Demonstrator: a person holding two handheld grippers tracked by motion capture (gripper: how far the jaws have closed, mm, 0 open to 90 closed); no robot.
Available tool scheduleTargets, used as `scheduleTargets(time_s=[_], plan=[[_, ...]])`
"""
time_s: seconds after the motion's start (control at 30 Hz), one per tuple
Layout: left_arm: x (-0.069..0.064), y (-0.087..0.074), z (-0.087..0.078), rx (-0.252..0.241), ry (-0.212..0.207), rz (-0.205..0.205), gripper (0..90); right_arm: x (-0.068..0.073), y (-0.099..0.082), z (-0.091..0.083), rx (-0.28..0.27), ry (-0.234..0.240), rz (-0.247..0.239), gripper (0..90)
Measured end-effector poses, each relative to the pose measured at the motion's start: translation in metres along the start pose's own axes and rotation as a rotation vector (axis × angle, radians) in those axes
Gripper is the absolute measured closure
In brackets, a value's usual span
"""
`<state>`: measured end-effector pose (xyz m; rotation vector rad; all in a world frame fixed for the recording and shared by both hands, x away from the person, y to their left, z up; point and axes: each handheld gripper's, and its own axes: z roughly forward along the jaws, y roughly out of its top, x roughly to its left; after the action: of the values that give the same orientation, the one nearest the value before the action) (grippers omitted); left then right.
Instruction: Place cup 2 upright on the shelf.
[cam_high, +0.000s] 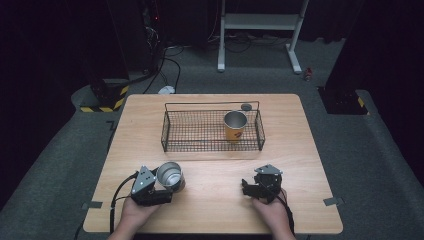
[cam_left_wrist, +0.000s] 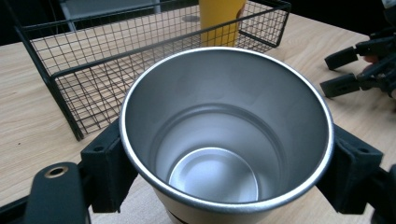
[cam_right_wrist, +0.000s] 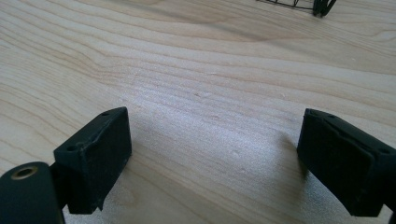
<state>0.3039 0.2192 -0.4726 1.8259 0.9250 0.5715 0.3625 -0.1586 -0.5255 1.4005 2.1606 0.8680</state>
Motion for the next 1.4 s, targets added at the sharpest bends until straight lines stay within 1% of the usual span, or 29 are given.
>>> scheduleTargets(time_s=[0.1,0.23,0.4,0.5,0.53,0.63,0.9,1.07,1.2,1.3,1.4], plan=[[0.002,0.003,0.001,0.004,0.002,-0.015,18.9,0.000,0.000,0.000,0.000,0.001,0.000,9.8],[0.003,0.007,0.003,-0.005,0.009,-0.033,18.9,0.000,0.000,0.000,0.001,0.003,-0.002,9.8],[0.005,0.015,0.005,-0.008,0.014,-0.026,18.9,0.000,0.000,0.000,0.000,0.002,-0.005,9.7],[0.006,0.018,0.005,-0.010,0.021,-0.030,18.9,-0.001,0.000,0.000,0.000,0.003,-0.006,9.7],[0.006,0.020,0.005,-0.015,0.024,-0.035,18.9,-0.001,0.000,0.000,0.000,0.003,-0.006,9.7],[0.008,0.025,0.004,-0.029,0.033,-0.035,18.9,-0.001,0.000,0.000,0.001,0.005,-0.005,9.6],[0.012,0.034,0.008,-0.040,0.040,-0.042,18.9,-0.001,0.000,0.000,0.001,0.005,-0.005,9.6],[0.014,0.041,0.007,-0.054,0.039,-0.044,18.9,-0.001,0.000,0.000,0.000,0.004,-0.006,9.6],[0.018,0.046,0.008,-0.063,0.031,-0.046,18.9,-0.001,0.000,0.000,0.001,0.006,-0.005,9.4],[0.019,0.050,0.009,-0.064,0.037,-0.035,18.9,-0.001,0.000,0.001,0.000,0.006,-0.004,9.3],[0.020,0.054,0.011,-0.074,0.028,-0.047,18.9,-0.001,0.000,0.001,0.000,0.006,-0.003,9.3]])
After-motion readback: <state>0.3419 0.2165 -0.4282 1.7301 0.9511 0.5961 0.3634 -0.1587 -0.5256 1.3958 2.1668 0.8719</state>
